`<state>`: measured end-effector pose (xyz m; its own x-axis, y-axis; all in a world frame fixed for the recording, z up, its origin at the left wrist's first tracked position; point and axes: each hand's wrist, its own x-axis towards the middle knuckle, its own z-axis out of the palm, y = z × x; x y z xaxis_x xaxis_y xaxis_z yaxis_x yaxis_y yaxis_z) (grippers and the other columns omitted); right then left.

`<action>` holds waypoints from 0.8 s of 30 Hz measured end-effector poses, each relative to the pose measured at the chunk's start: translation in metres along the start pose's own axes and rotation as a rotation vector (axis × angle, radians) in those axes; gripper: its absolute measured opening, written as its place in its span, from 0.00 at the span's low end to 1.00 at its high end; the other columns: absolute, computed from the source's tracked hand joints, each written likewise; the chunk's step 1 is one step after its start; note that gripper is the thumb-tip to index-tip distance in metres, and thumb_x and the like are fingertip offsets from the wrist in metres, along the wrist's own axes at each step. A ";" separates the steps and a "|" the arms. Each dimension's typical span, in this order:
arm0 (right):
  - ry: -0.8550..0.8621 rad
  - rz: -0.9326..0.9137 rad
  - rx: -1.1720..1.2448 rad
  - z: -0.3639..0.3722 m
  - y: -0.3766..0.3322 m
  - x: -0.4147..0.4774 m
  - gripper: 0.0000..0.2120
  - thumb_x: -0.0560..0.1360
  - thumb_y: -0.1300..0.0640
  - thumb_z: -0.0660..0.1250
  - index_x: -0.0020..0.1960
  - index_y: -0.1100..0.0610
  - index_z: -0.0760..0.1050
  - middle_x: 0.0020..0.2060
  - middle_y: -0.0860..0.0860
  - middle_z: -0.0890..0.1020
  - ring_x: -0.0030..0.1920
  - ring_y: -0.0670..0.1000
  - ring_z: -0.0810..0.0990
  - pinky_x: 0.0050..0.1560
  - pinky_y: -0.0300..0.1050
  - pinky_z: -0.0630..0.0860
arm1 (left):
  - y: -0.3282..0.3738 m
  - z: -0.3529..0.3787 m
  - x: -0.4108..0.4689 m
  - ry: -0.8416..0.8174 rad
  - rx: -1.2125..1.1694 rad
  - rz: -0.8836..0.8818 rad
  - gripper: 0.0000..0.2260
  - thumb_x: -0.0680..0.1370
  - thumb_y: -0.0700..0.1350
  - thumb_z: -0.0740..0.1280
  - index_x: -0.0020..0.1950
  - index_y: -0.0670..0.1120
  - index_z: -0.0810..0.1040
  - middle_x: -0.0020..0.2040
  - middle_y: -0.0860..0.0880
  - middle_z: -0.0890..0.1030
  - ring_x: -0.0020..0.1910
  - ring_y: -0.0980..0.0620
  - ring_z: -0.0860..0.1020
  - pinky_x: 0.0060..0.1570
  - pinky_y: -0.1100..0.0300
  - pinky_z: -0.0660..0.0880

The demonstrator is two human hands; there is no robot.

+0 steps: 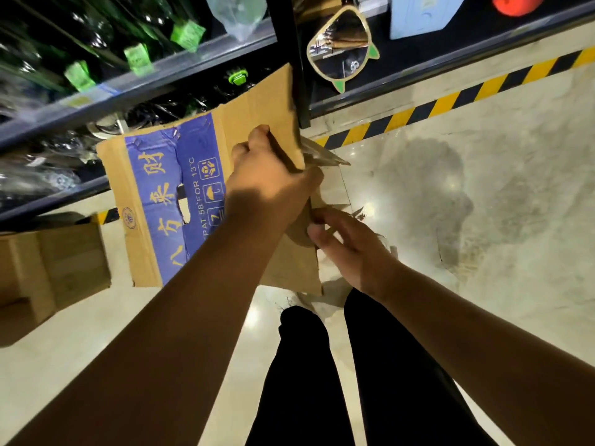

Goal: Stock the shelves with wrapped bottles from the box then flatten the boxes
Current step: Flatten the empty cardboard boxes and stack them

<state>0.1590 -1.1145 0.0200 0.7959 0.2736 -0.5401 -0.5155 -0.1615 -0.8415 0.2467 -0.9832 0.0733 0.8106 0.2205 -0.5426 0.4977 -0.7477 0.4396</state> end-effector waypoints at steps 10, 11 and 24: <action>-0.272 -0.024 -0.946 0.028 0.032 0.053 0.27 0.73 0.46 0.73 0.70 0.48 0.72 0.65 0.50 0.77 0.65 0.53 0.74 0.65 0.50 0.73 | -0.062 -0.072 0.007 0.060 -0.137 -0.037 0.45 0.59 0.63 0.67 0.76 0.53 0.66 0.65 0.51 0.78 0.62 0.51 0.78 0.65 0.51 0.74; -0.231 -0.062 -0.968 0.033 0.034 0.058 0.24 0.74 0.48 0.73 0.69 0.48 0.74 0.62 0.50 0.80 0.63 0.53 0.76 0.63 0.49 0.74 | -0.069 -0.077 0.008 0.060 -0.151 -0.028 0.44 0.60 0.62 0.67 0.76 0.52 0.66 0.66 0.51 0.77 0.64 0.51 0.77 0.66 0.51 0.74; 0.034 -0.291 -0.758 0.091 0.010 0.053 0.07 0.72 0.55 0.76 0.48 0.56 0.84 0.44 0.53 0.81 0.45 0.55 0.81 0.46 0.44 0.75 | -0.122 -0.127 -0.038 0.373 0.370 0.440 0.25 0.73 0.49 0.68 0.70 0.47 0.73 0.69 0.45 0.73 0.70 0.42 0.68 0.70 0.43 0.62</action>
<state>0.1668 -1.0151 -0.0155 0.8803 0.3769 -0.2881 0.0590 -0.6897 -0.7217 0.1943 -0.8207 0.1311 0.9983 -0.0014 -0.0574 0.0132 -0.9674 0.2528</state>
